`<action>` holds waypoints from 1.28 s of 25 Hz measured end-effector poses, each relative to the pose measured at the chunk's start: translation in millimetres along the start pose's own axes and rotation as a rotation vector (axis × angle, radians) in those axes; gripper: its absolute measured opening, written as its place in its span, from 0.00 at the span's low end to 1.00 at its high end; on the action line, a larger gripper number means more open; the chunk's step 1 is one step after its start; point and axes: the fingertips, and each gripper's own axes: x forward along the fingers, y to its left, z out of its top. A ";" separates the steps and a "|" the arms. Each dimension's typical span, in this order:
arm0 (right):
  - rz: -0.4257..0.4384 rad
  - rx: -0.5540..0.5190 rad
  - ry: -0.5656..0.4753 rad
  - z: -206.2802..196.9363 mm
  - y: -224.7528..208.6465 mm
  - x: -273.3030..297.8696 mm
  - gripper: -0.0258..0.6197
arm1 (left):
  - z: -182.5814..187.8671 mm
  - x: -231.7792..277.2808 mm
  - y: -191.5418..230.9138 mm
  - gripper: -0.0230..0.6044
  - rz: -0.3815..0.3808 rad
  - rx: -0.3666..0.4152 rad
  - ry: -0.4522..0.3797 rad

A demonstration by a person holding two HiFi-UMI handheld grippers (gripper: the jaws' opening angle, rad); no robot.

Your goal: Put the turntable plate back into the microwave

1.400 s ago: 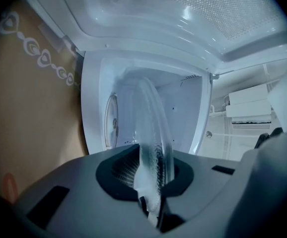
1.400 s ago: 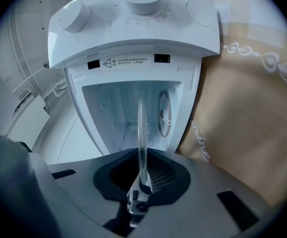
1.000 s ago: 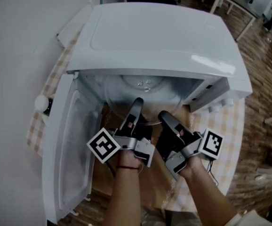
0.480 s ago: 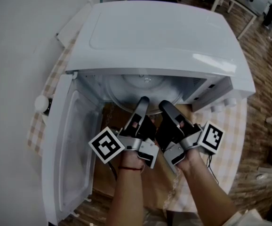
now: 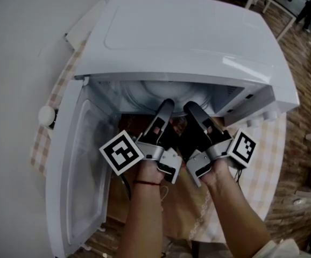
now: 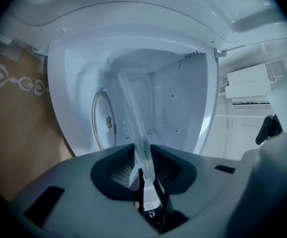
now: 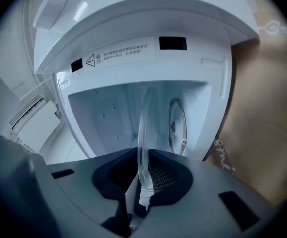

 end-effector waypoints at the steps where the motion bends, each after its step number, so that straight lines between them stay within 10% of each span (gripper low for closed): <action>1: 0.002 0.006 -0.004 0.3 -1.4 1.1 0.16 | 0.9 0.8 0.9 0.18 0.003 0.004 0.007; 32: -0.044 0.035 -0.003 10.2 -19.6 24.1 0.17 | -25.9 -9.6 6.4 0.13 0.052 0.022 0.219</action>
